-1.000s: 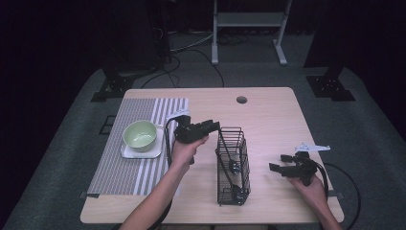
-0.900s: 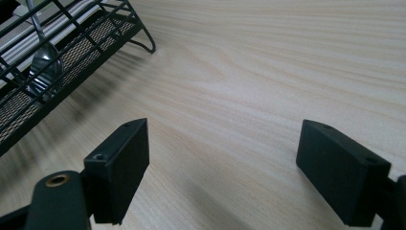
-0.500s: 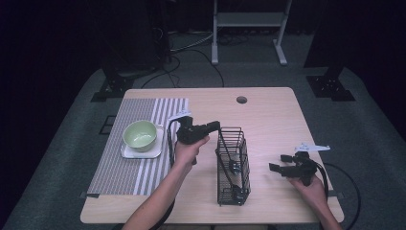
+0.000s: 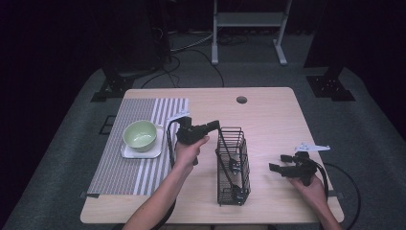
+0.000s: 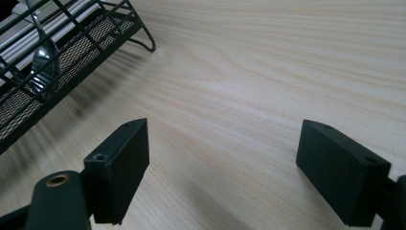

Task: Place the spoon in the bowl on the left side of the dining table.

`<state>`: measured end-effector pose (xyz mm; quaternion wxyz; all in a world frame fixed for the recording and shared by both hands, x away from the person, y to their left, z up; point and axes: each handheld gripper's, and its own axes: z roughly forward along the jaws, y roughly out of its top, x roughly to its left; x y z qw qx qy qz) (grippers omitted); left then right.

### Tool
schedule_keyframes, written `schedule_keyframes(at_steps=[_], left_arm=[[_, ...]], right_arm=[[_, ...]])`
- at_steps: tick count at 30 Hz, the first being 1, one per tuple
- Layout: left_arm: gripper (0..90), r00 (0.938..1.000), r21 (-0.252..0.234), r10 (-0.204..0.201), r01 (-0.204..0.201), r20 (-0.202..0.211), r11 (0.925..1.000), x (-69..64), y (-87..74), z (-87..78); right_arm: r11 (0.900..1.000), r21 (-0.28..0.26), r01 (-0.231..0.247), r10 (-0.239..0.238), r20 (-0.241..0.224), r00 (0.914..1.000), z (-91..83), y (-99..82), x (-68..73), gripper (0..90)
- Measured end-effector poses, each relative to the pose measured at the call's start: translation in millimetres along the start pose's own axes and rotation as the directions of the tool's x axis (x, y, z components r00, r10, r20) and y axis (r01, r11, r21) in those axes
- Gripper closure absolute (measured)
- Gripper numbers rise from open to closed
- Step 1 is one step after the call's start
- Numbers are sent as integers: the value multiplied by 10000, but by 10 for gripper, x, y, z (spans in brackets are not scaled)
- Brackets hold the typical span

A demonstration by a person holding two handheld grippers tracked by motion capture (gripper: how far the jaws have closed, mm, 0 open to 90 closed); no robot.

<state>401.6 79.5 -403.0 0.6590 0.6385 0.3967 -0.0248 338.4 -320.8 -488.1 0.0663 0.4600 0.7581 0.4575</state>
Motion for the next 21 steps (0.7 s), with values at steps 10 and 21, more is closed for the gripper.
schedule_keyframes(at_steps=[10, 21], left_arm=[[890, 9998, -201, 141, -139, 112, 9997, -87, 66, -54], [889, 9997, -398, 149, -143, 167, 9991, -153, 143, -126]], right_arm=[[10000, 13, 18, -18, 8, 10000, 0, 0, 1, 175], [10000, 7, 20, -20, 30, 10000, 1, 0, 2, 175]])
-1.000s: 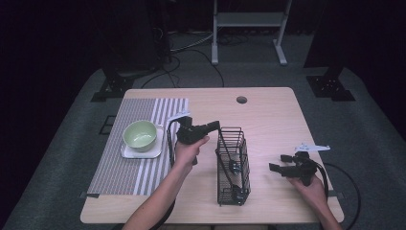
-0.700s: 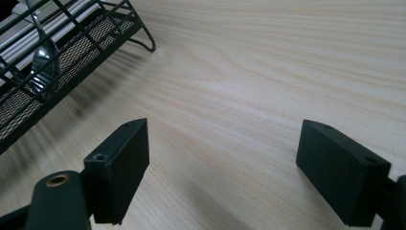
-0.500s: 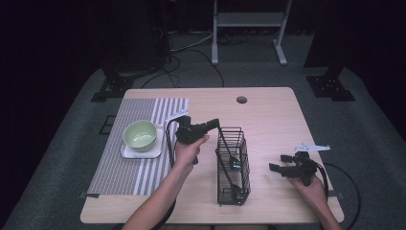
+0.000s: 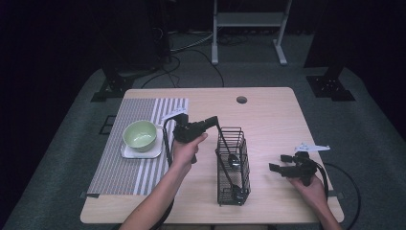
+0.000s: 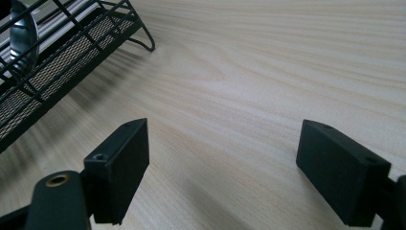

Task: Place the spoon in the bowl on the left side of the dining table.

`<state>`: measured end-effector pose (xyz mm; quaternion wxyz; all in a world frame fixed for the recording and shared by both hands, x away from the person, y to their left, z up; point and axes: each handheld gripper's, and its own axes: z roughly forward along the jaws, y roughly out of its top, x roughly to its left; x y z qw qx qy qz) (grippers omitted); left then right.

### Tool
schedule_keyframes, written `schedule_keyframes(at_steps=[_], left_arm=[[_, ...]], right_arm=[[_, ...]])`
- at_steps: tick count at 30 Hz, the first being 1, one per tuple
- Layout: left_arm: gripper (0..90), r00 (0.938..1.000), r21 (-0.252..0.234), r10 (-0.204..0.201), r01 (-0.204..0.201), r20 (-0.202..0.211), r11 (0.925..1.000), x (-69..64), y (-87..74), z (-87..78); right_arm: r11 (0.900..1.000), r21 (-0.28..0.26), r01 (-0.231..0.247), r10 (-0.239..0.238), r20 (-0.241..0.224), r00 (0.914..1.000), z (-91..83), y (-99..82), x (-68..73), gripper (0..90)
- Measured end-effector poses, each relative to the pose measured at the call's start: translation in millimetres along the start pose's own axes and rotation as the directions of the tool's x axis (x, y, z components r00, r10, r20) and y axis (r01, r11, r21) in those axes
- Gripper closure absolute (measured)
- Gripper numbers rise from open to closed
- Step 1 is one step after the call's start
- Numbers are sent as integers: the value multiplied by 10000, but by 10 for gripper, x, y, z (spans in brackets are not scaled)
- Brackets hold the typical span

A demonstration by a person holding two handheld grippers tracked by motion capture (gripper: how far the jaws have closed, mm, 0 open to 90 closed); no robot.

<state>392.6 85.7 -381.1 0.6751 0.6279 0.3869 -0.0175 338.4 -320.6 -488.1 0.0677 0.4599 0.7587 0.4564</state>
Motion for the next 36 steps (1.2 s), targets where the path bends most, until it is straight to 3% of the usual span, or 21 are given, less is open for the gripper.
schedule_keyframes(at_steps=[14, 23, 36], left_arm=[[889, 9996, -415, 47, -36, 264, 9991, -104, 163, -104], [892, 9987, -756, -181, 217, 476, 9969, -123, 262, -180], [892, 9988, -1302, -252, 306, 427, 9910, -149, 424, -293]], right_arm=[[10000, 5, 8, -8, 24, 10000, 0, 0, 1, 176], [10000, 0, 6, -6, 46, 10000, 0, 0, 0, 176], [10000, 7, -22, 22, 50, 10000, -1, 0, 0, 176]])
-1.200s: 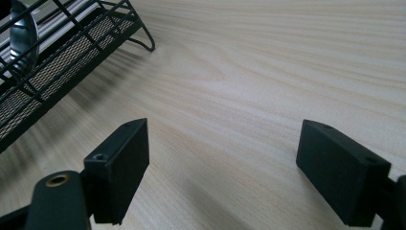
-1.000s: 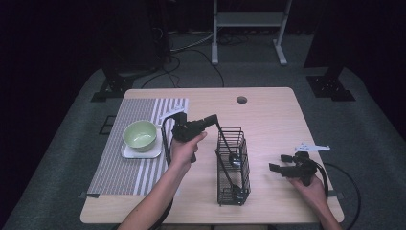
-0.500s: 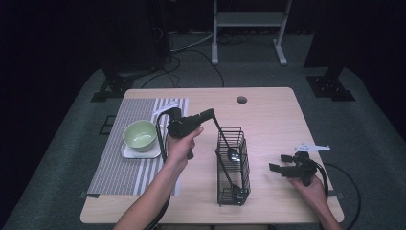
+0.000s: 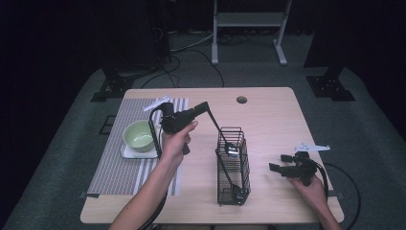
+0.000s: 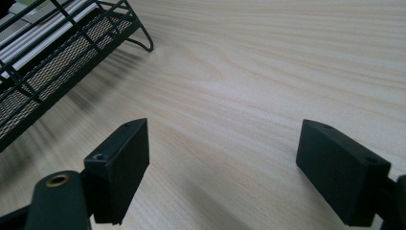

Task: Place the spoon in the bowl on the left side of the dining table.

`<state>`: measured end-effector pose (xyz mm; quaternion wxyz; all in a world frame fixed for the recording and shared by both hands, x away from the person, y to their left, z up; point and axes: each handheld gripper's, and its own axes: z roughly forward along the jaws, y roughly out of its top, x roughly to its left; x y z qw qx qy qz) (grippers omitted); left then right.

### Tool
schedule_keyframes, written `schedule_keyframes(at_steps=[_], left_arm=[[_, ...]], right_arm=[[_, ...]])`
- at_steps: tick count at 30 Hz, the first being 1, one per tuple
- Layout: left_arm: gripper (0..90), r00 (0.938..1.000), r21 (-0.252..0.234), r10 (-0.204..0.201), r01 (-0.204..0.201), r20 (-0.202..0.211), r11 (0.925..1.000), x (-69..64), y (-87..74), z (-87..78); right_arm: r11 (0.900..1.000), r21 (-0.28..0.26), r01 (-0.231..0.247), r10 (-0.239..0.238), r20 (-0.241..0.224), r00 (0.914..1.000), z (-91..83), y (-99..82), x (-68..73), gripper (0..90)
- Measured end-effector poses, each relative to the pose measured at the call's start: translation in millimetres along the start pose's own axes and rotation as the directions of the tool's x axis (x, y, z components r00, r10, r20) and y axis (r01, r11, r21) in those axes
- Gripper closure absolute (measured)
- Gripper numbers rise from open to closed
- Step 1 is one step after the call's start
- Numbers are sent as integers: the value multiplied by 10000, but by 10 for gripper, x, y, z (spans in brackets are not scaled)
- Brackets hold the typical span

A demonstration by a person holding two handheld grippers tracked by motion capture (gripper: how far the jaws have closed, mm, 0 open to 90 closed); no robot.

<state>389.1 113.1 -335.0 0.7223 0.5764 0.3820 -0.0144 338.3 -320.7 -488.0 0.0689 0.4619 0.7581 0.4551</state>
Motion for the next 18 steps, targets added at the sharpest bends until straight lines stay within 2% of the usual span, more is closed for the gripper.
schedule_keyframes(at_steps=[8, 18], left_arm=[[892, 9999, -189, 60, -62, -101, 9998, 5, 87, -81], [892, 9992, -422, 18, -36, -409, 9991, 74, 138, -200]], right_arm=[[10000, -7, -2, 2, 4, 10000, 0, 0, 0, 176], [10000, -8, 2, -2, 14, 10000, 0, 0, 0, 177]])
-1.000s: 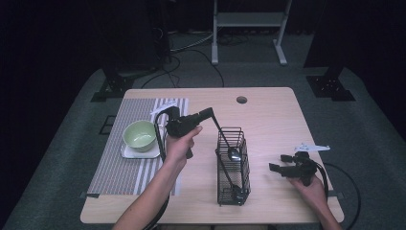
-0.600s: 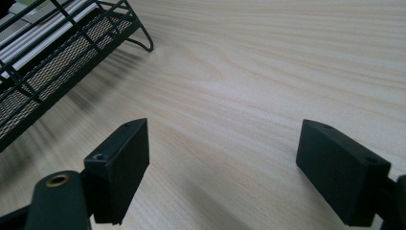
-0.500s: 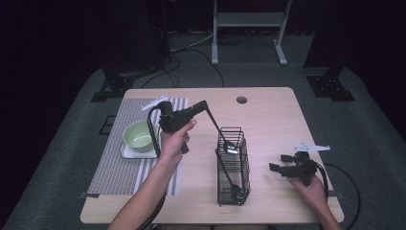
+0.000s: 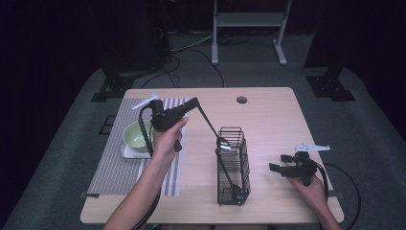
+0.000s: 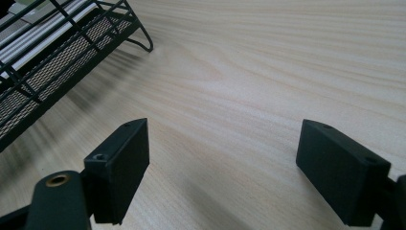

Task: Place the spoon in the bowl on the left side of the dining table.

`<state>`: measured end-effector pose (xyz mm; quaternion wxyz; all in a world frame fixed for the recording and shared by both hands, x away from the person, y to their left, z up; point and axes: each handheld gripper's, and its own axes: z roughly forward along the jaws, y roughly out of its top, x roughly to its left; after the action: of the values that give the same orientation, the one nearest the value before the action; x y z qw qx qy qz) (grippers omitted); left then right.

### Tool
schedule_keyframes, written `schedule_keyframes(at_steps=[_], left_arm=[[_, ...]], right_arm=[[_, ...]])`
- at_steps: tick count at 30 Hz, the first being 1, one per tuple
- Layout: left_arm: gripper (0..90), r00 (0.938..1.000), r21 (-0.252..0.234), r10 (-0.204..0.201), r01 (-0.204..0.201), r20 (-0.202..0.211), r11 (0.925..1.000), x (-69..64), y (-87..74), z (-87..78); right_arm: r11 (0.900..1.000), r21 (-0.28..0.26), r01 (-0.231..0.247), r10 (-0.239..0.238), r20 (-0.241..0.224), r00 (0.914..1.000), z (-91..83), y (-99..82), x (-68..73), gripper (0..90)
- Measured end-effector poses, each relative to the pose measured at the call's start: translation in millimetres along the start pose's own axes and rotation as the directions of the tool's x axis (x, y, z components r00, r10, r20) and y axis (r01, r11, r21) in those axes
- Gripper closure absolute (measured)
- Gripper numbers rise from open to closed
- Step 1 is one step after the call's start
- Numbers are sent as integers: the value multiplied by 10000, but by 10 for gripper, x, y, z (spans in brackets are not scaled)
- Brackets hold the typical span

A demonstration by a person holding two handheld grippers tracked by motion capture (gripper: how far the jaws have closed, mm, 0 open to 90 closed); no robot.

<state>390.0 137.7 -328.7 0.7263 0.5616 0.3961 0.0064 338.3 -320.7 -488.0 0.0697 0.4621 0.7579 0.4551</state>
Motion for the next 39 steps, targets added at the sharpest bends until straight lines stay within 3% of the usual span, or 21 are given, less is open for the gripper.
schedule_keyframes(at_steps=[24, 39], left_arm=[[893, 9985, -282, 93, -108, -548, 9995, 149, 90, -287], [892, 9935, -351, 114, -155, -1132, 9993, 303, 77, -463]], right_arm=[[10000, 5, 34, -34, 60, 10000, 1, 0, 3, 177], [10000, 4, 29, -29, 82, 10000, 1, 0, 5, 177]])
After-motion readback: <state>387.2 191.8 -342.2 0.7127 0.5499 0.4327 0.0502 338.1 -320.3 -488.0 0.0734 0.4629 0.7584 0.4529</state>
